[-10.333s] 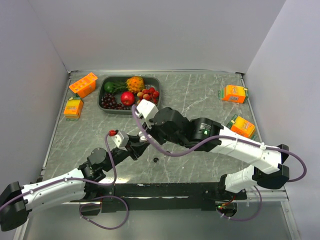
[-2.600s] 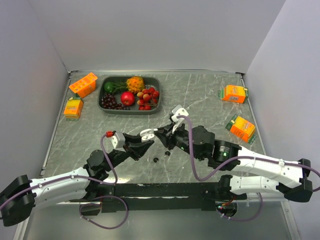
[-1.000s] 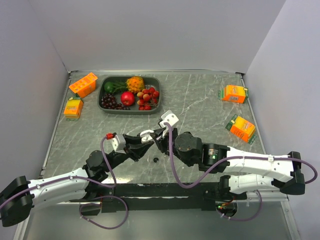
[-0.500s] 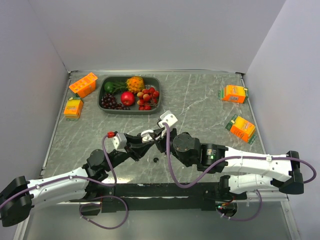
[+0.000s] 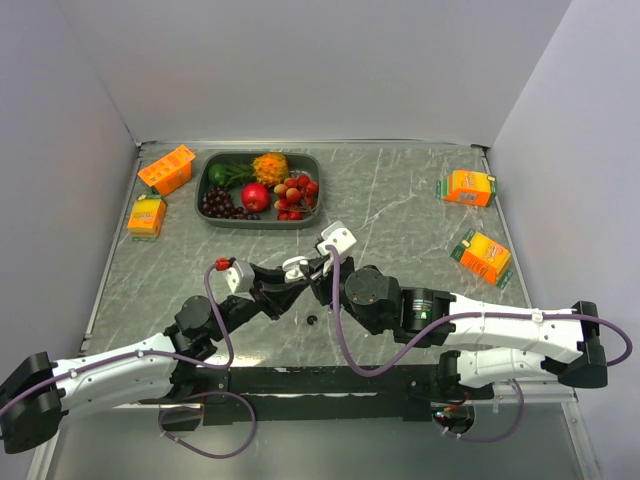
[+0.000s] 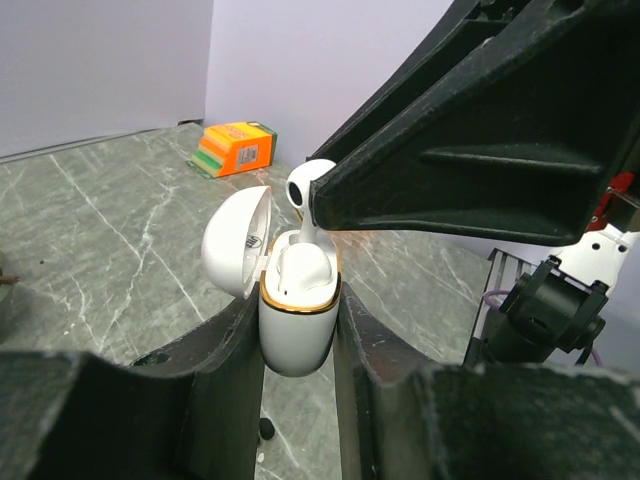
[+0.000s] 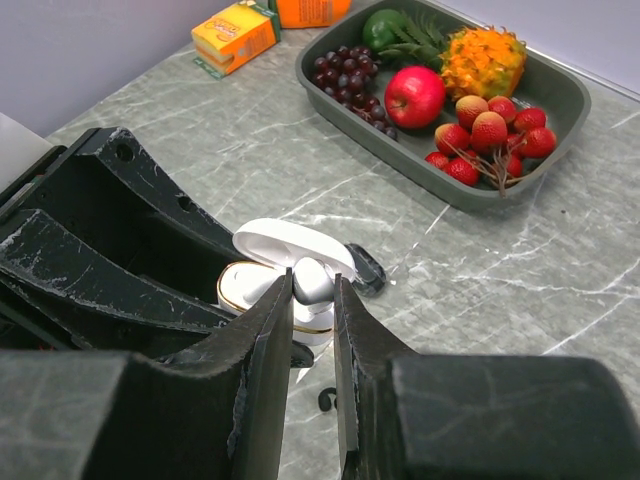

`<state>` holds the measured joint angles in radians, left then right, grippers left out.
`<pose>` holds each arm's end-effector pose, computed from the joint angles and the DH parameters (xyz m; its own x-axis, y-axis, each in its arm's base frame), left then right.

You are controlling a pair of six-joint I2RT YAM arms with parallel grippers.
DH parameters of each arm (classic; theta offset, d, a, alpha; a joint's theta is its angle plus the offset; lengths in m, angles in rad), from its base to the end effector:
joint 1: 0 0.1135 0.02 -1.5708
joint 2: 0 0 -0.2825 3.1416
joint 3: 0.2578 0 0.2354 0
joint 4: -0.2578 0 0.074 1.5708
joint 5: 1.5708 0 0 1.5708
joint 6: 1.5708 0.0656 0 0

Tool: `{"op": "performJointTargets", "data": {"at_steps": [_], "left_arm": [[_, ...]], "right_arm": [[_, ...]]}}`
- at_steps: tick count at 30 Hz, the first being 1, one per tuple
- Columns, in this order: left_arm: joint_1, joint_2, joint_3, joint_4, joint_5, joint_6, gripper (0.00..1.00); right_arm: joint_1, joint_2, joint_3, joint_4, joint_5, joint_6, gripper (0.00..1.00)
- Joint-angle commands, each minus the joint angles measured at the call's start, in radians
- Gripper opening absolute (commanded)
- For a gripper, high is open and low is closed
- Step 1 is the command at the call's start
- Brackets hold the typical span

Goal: Insert the wireless bluetooth earbuds into the charging case
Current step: Place the earbud in the charging case.

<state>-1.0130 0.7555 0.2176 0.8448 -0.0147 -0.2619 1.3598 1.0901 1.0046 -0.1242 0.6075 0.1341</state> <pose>0.0927 -0.1468 0.2843 -0.0633 -0.3877 -0.9196 0.8536 0.4563 -0.2511 0.0882 0.2330 0.3777 -0.1349 -0.1057 -0.9852 -0.6739 0.7387 0.0130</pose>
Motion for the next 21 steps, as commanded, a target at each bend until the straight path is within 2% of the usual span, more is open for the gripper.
{"op": "performJointTargets", "data": {"at_steps": [1,21], "left_arm": [[-0.006,-0.004,0.049,0.017,-0.025,-0.036,0.01],[-0.004,-0.016,0.046,0.019,-0.021,-0.03,0.01]], "right_arm": [[0.009,0.005,0.012,0.011,0.035,0.01,0.0],[0.013,0.028,0.005,0.02,0.046,-0.005,0.0]]}}
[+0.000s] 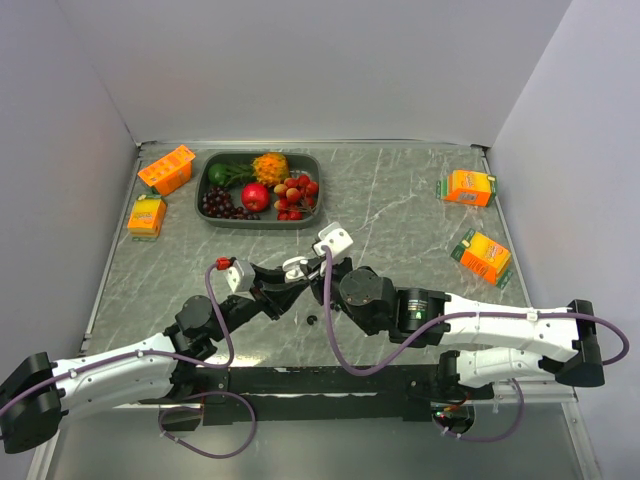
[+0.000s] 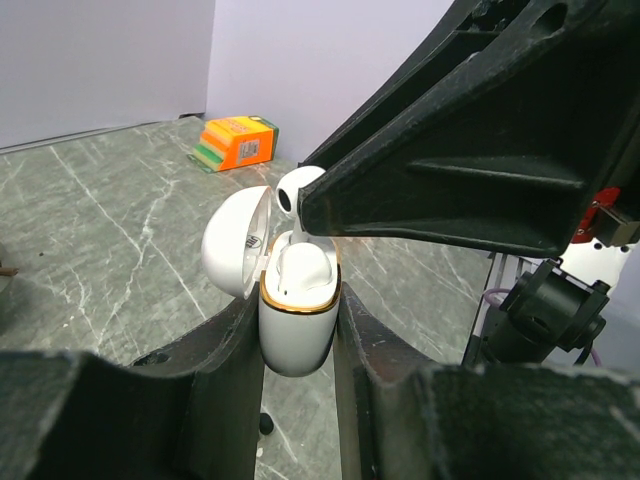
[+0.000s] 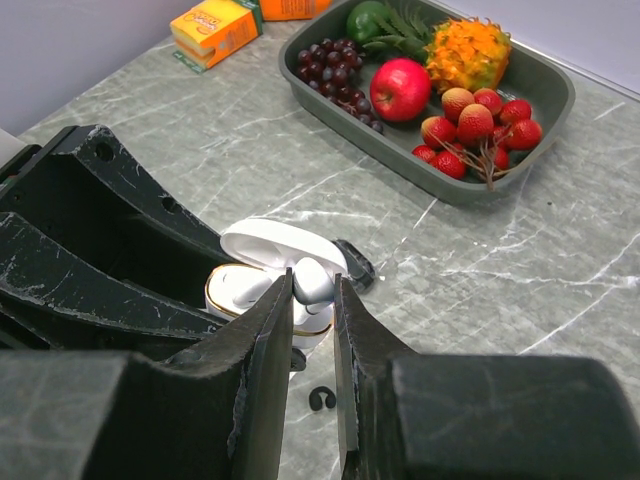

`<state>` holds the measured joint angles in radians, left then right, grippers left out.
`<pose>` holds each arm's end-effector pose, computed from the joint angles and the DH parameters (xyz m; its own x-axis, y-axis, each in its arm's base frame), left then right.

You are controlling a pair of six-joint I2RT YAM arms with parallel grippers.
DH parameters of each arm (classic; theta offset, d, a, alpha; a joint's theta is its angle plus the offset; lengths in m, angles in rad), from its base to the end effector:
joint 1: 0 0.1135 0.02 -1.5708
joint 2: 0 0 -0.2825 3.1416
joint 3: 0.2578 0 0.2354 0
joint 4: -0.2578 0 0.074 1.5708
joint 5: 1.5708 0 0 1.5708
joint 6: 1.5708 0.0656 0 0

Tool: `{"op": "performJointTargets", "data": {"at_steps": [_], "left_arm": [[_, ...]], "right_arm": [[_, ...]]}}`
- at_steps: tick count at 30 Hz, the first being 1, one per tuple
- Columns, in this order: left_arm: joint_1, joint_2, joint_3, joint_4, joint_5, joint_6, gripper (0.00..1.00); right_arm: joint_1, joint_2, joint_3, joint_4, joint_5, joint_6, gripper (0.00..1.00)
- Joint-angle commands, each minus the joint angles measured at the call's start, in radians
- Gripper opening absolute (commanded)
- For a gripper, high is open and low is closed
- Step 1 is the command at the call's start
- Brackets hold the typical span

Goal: Insert the wireless bluetooth earbuds into the charging case
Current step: Place the earbud in the charging case.

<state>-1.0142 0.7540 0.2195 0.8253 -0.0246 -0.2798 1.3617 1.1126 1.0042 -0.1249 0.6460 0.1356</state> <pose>0.0934 -0.1471 0.2826 -0.0854 -0.3853 -0.9188 0.8457 0.4596 -0.2713 0.0907 0.2371 0.3727 -0.1367 -0.1242 -0.9828 -0.6470 0.7625 -0.0064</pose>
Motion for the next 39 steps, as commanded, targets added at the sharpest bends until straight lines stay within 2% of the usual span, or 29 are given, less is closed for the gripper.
{"op": "performJointTargets", "data": {"at_steps": [1,5,6,7,10,12,26,33,35,36,37,38,39], "left_arm": [[-0.003,-0.013,0.044,0.04,-0.011,-0.013,0.01],[-0.003,-0.013,0.043,0.04,-0.012,-0.012,0.01],[-0.003,-0.015,0.041,0.04,-0.014,-0.012,0.01],[-0.004,-0.016,0.04,0.041,-0.015,-0.012,0.01],[-0.003,-0.019,0.038,0.041,-0.015,-0.01,0.01],[-0.003,-0.018,0.037,0.041,-0.017,-0.01,0.01],[-0.003,-0.019,0.032,0.049,-0.023,-0.009,0.01],[-0.003,-0.028,0.018,0.054,-0.028,-0.009,0.01],[-0.003,-0.033,0.012,0.058,-0.008,-0.001,0.01],[-0.003,-0.035,0.006,0.063,0.0,0.002,0.01],[-0.003,-0.038,0.003,0.064,0.011,0.013,0.01],[-0.003,-0.042,-0.002,0.069,0.015,0.017,0.01],[-0.003,-0.041,-0.006,0.074,0.044,0.03,0.01]], "right_arm": [[0.011,0.007,0.008,0.018,0.007,-0.005,0.0],[0.016,0.021,0.02,0.002,0.007,0.002,0.0],[0.016,0.02,0.028,-0.002,0.009,0.002,0.03],[0.016,0.02,0.031,-0.005,0.007,0.005,0.11],[0.017,0.018,0.042,-0.018,0.012,0.013,0.25],[0.016,0.02,0.048,-0.024,0.014,0.016,0.3],[0.019,0.001,0.088,-0.044,0.032,0.029,0.43],[0.016,-0.083,0.152,-0.053,0.047,0.024,0.54],[-0.013,-0.076,0.212,-0.138,0.044,0.042,0.51],[-0.035,-0.045,0.247,-0.203,0.026,0.059,0.45],[-0.083,-0.024,0.319,-0.255,-0.023,0.07,0.38],[-0.11,0.001,0.353,-0.356,-0.069,0.082,0.23],[-0.131,0.042,0.382,-0.393,-0.106,0.087,0.12]]}}
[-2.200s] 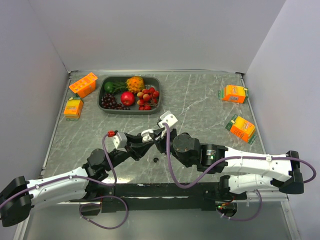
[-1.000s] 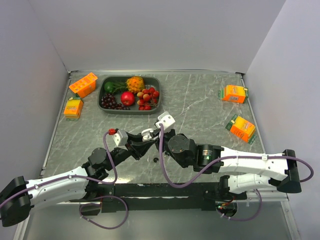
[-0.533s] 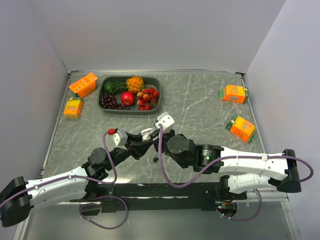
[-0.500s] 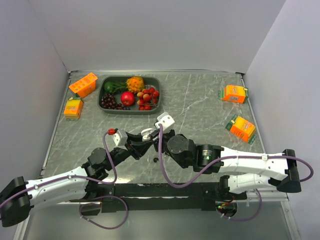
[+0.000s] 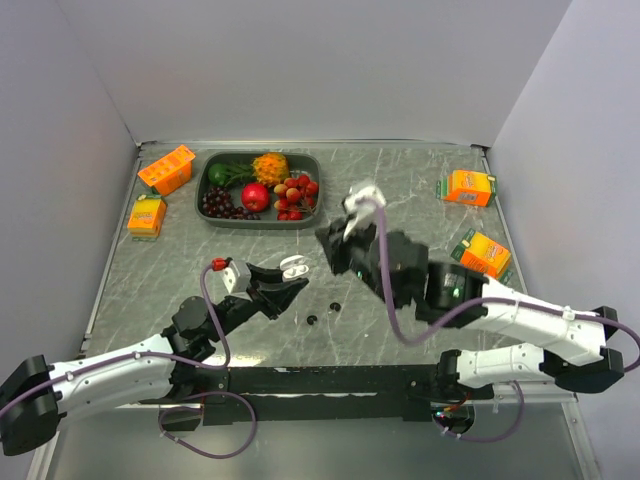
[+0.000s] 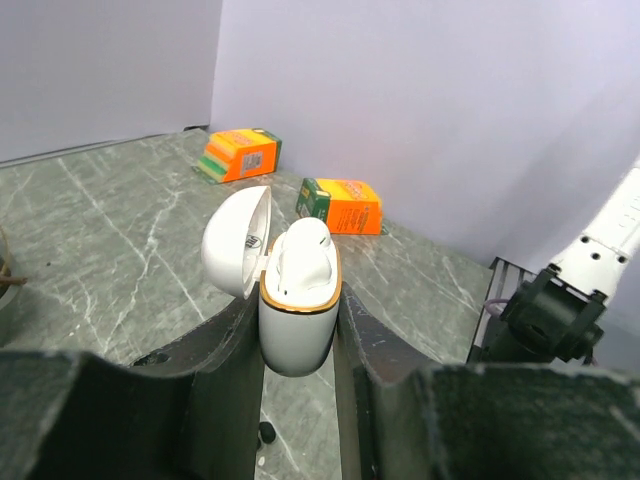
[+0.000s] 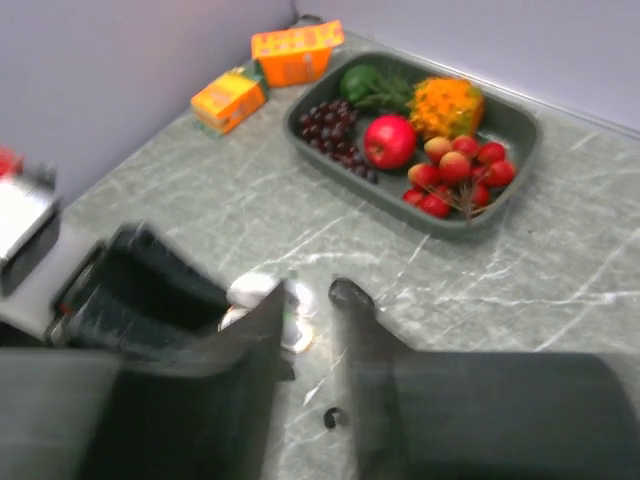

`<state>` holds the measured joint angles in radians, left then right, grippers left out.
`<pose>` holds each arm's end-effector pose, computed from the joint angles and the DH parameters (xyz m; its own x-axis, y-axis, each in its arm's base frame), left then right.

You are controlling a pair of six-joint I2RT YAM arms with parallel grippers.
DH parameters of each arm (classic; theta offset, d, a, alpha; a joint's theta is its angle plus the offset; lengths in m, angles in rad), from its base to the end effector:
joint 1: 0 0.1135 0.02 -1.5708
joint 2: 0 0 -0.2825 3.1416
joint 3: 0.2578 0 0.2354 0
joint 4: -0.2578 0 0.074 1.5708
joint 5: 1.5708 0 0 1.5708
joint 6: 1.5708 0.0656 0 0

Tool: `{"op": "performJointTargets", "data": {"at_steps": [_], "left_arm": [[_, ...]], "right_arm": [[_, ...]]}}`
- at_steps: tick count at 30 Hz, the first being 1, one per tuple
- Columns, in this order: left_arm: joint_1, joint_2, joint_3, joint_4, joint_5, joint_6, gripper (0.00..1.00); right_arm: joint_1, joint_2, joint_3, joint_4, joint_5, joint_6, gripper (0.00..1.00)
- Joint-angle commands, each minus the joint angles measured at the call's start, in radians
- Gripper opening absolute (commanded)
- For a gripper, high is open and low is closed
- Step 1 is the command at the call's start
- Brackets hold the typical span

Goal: Insert the wireless bluetooth earbuds into the charging case
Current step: Place the earbud in the charging case, then close the charging case.

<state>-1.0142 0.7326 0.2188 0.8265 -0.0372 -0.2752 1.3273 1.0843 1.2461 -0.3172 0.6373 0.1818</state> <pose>0.0921 -0.1435 0.2858 -0.0691 -0.4030 -0.9126 0.8427 0.4660 -0.2696 0.0929 0.2120 0.4395 -0.1521 -0.0095 -0.9883 -0.6210 0.7789 0.0880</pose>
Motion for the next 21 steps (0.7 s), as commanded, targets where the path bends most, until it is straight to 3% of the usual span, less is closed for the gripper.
{"op": "performJointTargets", "data": {"at_steps": [1,9,21], "left_arm": [[-0.003,-0.021,-0.009,0.074,0.072,0.03,0.01],[-0.004,-0.019,-0.007,0.057,0.132,0.064,0.01],[-0.004,-0.012,0.008,0.045,0.074,0.064,0.01]], "right_arm": [[-0.141,0.092,0.188,-0.23,-0.178,0.045,0.02],[-0.189,0.293,0.332,-0.404,-0.375,0.05,0.0],[-0.177,0.282,0.283,-0.404,-0.429,0.077,0.0]]}}
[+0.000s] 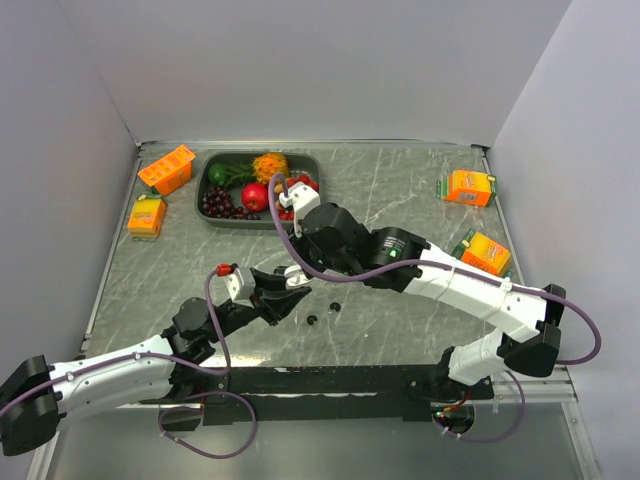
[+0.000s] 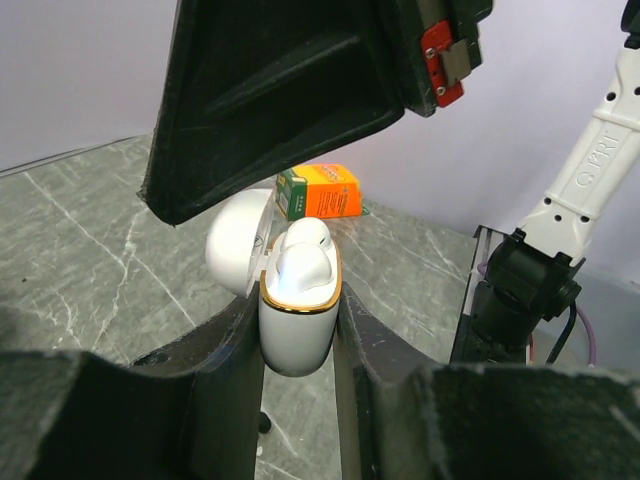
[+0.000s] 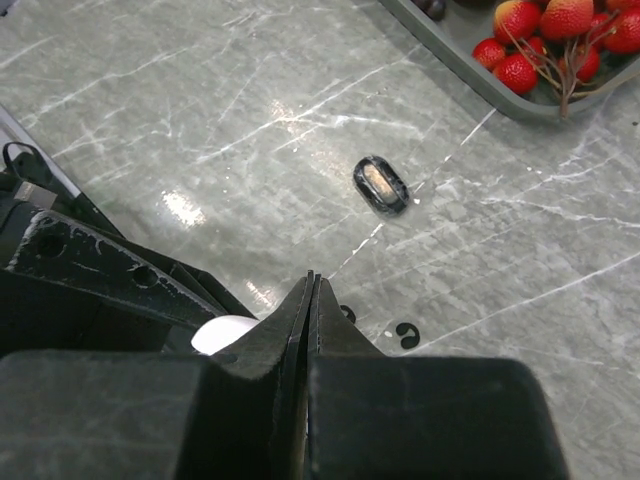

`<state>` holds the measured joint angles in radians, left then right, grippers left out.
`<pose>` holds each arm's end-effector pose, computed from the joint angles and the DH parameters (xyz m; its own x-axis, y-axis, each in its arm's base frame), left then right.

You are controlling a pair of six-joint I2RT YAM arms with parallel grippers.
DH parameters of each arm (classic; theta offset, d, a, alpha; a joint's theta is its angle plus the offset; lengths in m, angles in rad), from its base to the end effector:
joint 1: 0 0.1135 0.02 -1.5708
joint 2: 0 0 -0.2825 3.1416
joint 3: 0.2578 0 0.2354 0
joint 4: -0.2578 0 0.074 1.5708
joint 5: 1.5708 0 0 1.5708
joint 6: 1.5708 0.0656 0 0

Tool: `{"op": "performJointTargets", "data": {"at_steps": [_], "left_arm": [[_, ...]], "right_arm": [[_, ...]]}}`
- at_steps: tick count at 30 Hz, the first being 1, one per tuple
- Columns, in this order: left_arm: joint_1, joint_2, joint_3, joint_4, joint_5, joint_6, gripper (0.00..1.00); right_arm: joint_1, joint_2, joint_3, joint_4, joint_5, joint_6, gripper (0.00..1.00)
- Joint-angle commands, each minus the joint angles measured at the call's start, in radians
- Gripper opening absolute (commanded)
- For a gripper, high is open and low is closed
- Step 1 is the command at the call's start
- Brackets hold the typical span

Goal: Insert the wireless bluetooth earbuds into the charging case
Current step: Close the charging case.

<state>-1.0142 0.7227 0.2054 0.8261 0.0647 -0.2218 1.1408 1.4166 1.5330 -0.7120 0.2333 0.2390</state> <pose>0.0854 -0.1453 0.2823 -0.0369 -0.3562 -0.9337 0.8936 0.4065 -0.1904 0.1429 0.2753 0.4014 -0.4177 -0.3582 -0.8350 -0.7263 0.6838 0.0700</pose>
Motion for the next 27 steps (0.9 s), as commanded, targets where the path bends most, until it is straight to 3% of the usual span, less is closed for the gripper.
{"op": "performJointTargets", "data": {"at_steps": [1,10,15,18,22,24,26,27], "left_arm": [[-0.003,0.0,0.02,0.048,-0.032,0.01,0.01],[-0.003,0.004,0.034,0.036,-0.062,0.002,0.01],[-0.004,0.01,0.055,-0.018,-0.095,-0.039,0.01],[0.009,0.049,0.09,-0.094,-0.137,-0.112,0.01],[0.094,0.247,0.266,-0.278,-0.132,-0.365,0.01],[0.158,0.364,0.374,-0.437,-0.007,-0.461,0.01],[0.181,0.556,0.535,-0.498,0.169,-0.458,0.01],[0.187,0.614,0.581,-0.531,0.193,-0.459,0.01]], "right_arm": [[0.011,-0.053,-0.008,-0.009,-0.025,0.023,0.0],[0.04,-0.082,-0.042,-0.004,-0.003,0.042,0.0],[0.025,-0.175,-0.078,0.044,0.199,0.127,0.0],[-0.059,-0.359,-0.216,0.19,0.241,0.181,0.16],[-0.222,-0.492,-0.312,0.166,0.172,0.264,0.22],[-0.254,-0.486,-0.318,0.128,0.152,0.281,0.22],[-0.256,-0.475,-0.339,0.103,0.14,0.284,0.22],[-0.257,-0.475,-0.352,0.102,0.135,0.29,0.22]]}}
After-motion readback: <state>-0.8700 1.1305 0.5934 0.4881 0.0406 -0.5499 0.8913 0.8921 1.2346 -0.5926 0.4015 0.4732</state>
